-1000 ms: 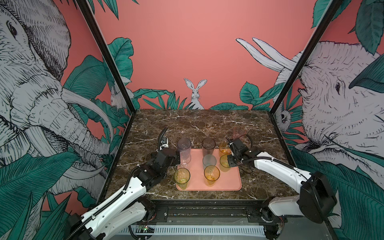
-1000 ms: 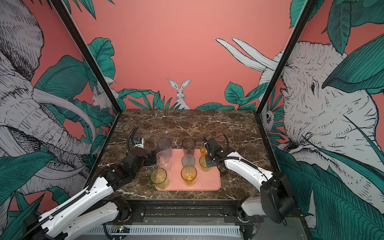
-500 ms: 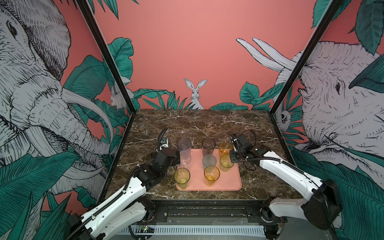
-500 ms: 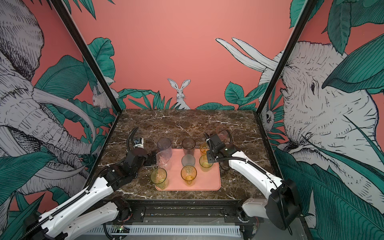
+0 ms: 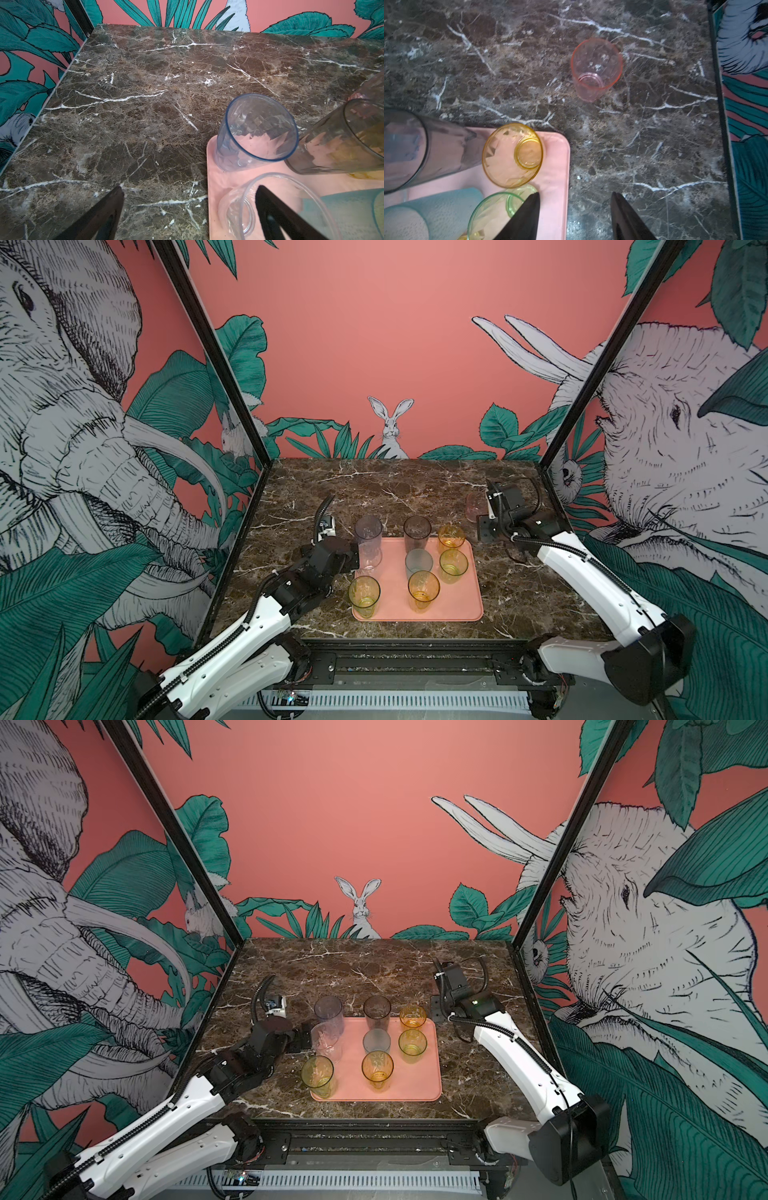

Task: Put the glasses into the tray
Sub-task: 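Move the right gripper beyond the tray over the pink glass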

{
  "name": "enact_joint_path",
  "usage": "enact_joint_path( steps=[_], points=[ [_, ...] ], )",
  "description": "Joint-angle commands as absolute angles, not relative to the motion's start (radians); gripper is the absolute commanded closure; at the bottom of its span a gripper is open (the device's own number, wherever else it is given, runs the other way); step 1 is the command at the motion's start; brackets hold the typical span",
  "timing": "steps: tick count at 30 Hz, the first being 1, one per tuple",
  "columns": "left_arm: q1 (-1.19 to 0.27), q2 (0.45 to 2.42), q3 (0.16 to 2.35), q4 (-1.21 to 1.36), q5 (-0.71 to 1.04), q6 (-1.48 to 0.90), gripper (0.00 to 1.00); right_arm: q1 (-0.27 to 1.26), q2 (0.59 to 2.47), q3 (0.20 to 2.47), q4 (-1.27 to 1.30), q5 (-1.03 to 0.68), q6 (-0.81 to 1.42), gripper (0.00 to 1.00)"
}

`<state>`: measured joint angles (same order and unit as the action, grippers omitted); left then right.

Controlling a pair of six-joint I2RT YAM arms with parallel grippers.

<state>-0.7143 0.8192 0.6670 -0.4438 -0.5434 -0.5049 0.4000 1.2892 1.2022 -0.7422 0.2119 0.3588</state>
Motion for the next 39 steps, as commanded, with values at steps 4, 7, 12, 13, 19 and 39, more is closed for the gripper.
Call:
enact_joint_path(
  steps=[4, 7, 12, 13, 19, 39],
  points=[
    [-0.709, 0.791, 0.664, -0.477, -0.571, -0.514, 0.01, 0.352, 1.355, 1.304, -0.708, 0.275, 0.338, 0.40],
    [-0.709, 0.791, 0.663, -0.474, -0.571, -0.517, 0.01, 0.321, 1.401, 1.351, -0.689, 0.263, 0.336, 0.39],
    [-0.709, 0.798, 0.664, -0.474, -0.572, -0.512, 0.01, 0.271, 1.491, 1.410, -0.668, 0.226, 0.336, 0.38],
    [-0.709, 0.798, 0.664, -0.474, -0.572, -0.512, 0.01, 0.259, 1.511, 1.420, -0.661, 0.207, 0.339, 0.38],
    [-0.709, 0.796, 0.664, -0.480, -0.576, -0.512, 0.01, 0.174, 1.646, 1.486, -0.641, 0.076, 0.372, 0.38],
    [-0.709, 0.803, 0.683, -0.482, -0.574, -0.500, 0.01, 0.073, 1.875, 1.555, -0.627, -0.056, 0.418, 0.38]
  ],
)
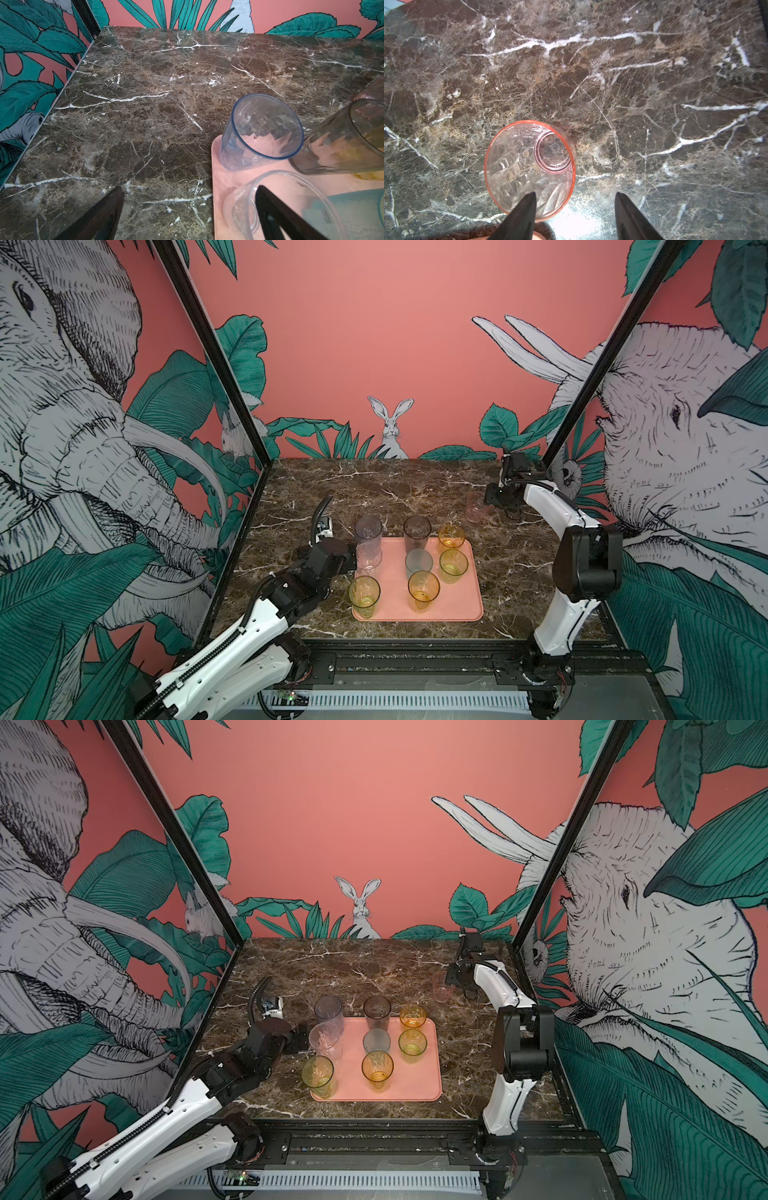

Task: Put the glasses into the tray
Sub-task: 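Move the right gripper beyond the tray over the pink glass, then lower the right gripper onto the pink glass rim and grasp it, then lift the pink glass and carry it toward the tray's nearest corner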

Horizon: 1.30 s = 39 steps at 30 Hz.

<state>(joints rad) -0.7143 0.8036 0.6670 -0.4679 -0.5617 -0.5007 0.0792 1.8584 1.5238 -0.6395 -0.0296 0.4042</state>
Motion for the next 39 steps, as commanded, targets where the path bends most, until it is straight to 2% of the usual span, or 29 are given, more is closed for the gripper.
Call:
enact_joint_path(
  steps=[1, 24, 39],
  points=[
    [-0.709, 0.803, 0.684, -0.482, -0.574, -0.500, 0.01, 0.071, 1.883, 1.557, -0.627, -0.059, 0.419, 0.38],
    [-0.709, 0.777, 0.693, -0.506, -0.569, -0.502, 0.01, 0.061, 1.966, 1.580, -0.626, -0.090, 0.428, 0.44],
    [-0.709, 0.768, 0.678, -0.509, -0.570, -0.512, 0.01, 0.060, 1.985, 1.580, -0.604, -0.108, 0.434, 0.77]
  ],
)
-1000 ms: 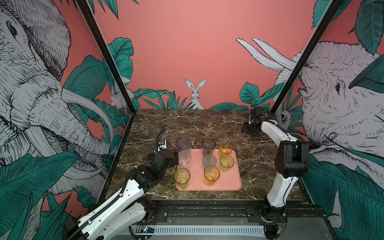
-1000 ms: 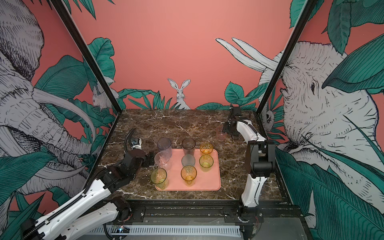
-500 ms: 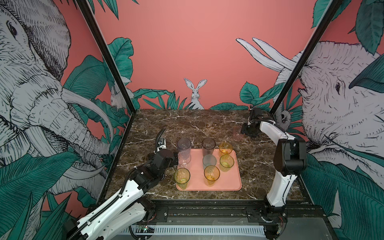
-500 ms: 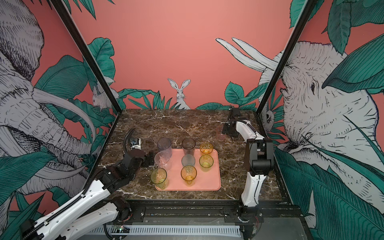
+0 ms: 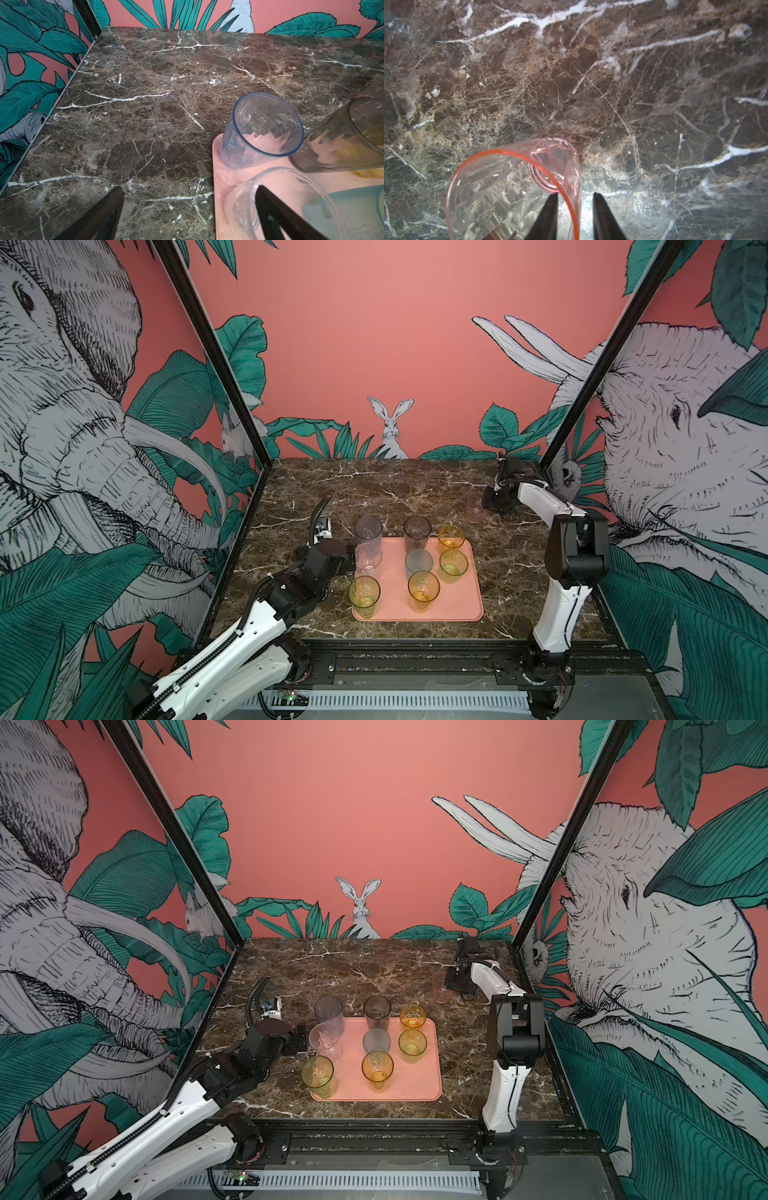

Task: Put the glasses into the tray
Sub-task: 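Lift the pink glass and carry it toward the tray's nearest corner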

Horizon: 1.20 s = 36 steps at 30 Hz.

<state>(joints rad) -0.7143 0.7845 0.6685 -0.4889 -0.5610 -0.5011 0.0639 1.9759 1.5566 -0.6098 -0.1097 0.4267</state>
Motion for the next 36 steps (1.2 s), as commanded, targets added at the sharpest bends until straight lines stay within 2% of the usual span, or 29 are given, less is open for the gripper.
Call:
enact_joint_path(
  steps=[1, 11, 18, 36],
  points=[
    [-0.709, 0.767, 0.676, -0.510, -0.572, -0.512, 0.01, 0.061, 1.984, 1.580, -0.605, -0.109, 0.434, 0.79],
    [-0.709, 0.751, 0.658, -0.509, -0.572, -0.520, 0.01, 0.061, 1.949, 1.574, -0.609, -0.125, 0.435, 0.95],
    [-0.709, 0.749, 0.653, -0.508, -0.564, -0.525, 0.01, 0.060, 1.885, 1.566, -0.635, -0.141, 0.439, 0.98],
    [-0.709, 0.734, 0.643, -0.508, -0.548, -0.542, 0.01, 0.072, 1.649, 1.501, -0.749, -0.148, 0.427, 1.00]
  ],
)
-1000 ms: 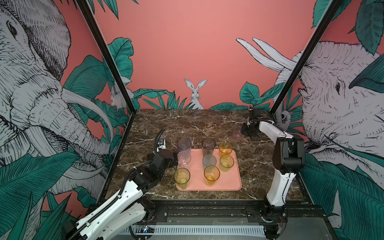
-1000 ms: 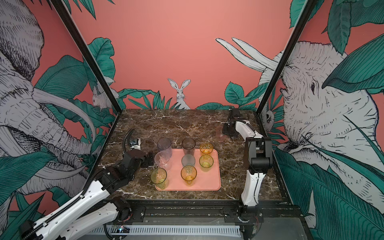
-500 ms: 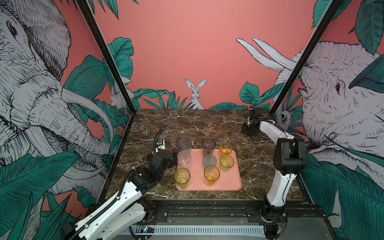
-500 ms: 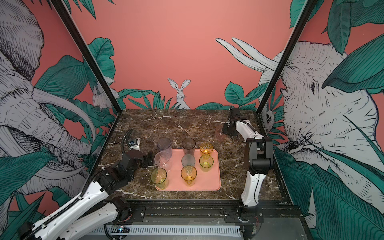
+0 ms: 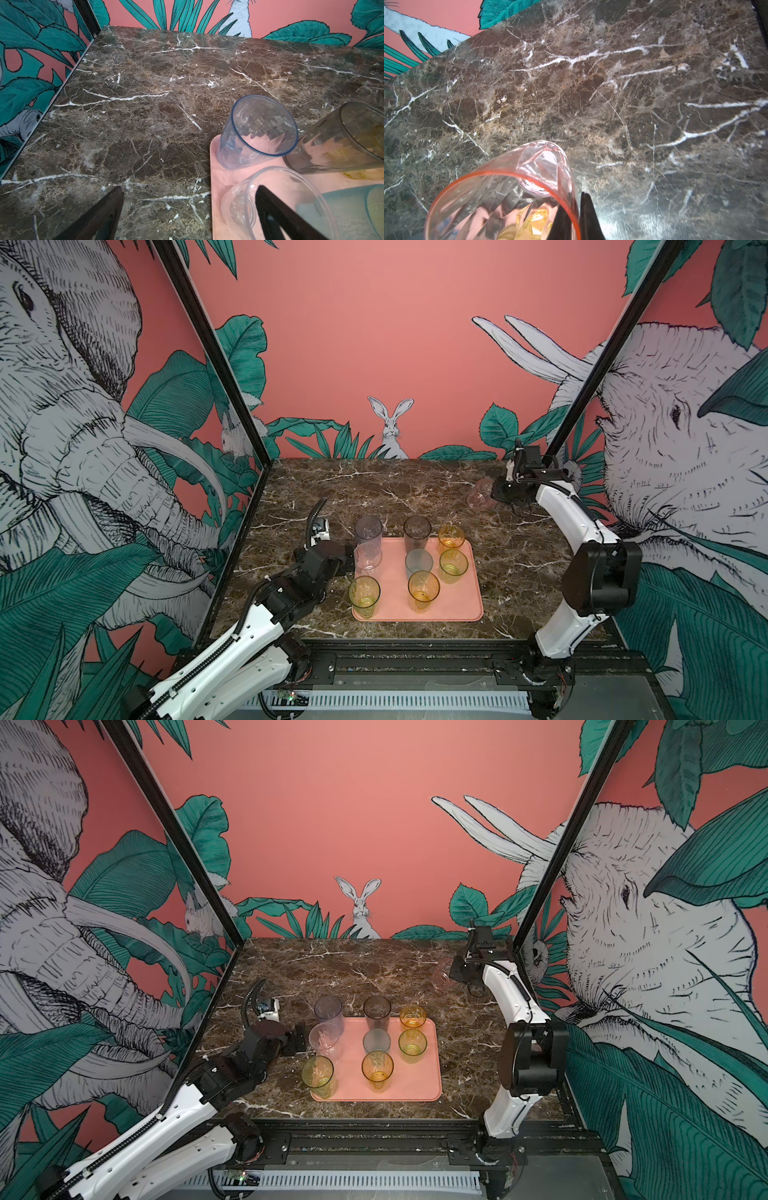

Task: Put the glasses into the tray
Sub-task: 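Lift the pink glass and carry it toward the tray's nearest corner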

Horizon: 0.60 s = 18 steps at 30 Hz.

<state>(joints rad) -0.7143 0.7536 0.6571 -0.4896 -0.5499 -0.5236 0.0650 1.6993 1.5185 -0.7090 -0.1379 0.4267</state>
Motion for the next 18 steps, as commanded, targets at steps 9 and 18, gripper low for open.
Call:
enact_joint_path(
  steps=[9, 18],
  points=[
    [-0.709, 0.700, 0.637, -0.511, -0.542, -0.551, 0.01, 0.107, 1.460, 1.399, -0.810, -0.140, 0.421, 1.00],
    [-0.709, 0.647, 0.638, -0.550, -0.544, -0.555, 0.01, 0.170, 1.311, 1.358, -0.923, -0.091, 0.407, 1.00]
  ],
)
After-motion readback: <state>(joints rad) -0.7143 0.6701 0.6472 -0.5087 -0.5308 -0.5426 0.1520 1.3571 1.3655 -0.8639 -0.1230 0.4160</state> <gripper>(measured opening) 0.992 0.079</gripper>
